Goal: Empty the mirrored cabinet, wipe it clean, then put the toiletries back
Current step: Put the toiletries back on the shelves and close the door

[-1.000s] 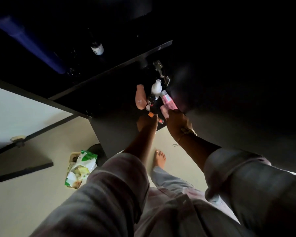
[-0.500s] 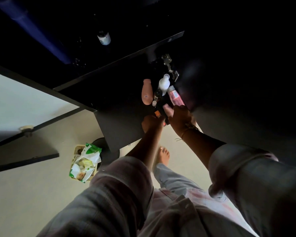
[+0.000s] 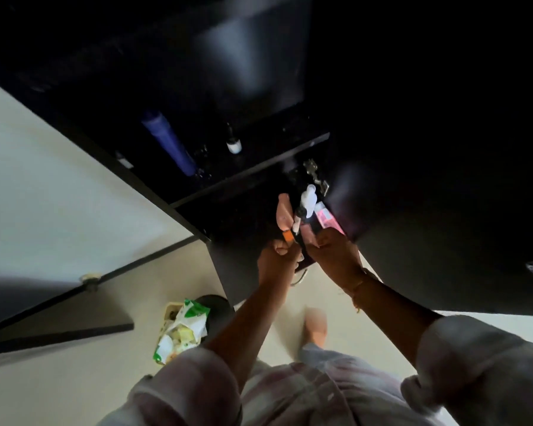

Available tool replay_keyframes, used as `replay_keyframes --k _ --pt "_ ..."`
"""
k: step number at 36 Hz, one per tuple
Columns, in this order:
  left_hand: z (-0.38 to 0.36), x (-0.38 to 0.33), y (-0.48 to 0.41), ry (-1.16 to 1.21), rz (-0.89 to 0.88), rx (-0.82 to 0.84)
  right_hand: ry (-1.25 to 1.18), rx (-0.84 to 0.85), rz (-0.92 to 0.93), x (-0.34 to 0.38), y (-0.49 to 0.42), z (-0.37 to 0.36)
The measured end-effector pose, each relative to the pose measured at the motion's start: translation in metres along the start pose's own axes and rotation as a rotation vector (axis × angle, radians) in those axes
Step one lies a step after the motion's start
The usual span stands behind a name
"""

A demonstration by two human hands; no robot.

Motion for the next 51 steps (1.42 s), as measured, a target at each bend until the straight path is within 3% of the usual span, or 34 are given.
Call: replay_keyframes --k 6,17,22,26,30,37,51 --pt "0.040 -0.105 0.049 -0.058 -0.295 -0.045 -0.206 -0.035 0.159 0.078 0.027 0.044" --pt "0.108 -0.280 0.162 -0.035 -0.826 -0.151 -0.557 -0.160 0.704 0.263 0.095 0.135" --pt "0.131 -0.343 0.208 -0.099 -1.022 -0.213 -0.481 -0.275 0.833 0.325 0.114 0.179" --pt "0.150 -0.383 0.225 -0.274 -1.100 -0.366 -0.351 -0.425 0.846 0.360 0.114 0.215" --pt "0.166 -0.408 0.219 -0.463 -1.109 -0.531 -0.297 -0.423 0.772 0.379 0.099 0.230" --pt "0.198 -0.410 0.198 -0.297 -1.027 -0.591 -0.151 -0.430 0.790 0.396 0.073 0.229" --pt "0.218 -0.412 0.169 -0.350 -0.817 -0.675 0.243 -0.416 0.847 0.432 0.038 0.207"
Point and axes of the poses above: each hand's wrist, its own y-axis away from the middle knuckle, its own z-axis out of the back of the hand, x = y × z, the point moved 10 cm from there along -y, towards the middle knuckle, and after that the axes turned 13 degrees about x, right-handed, at the moved point
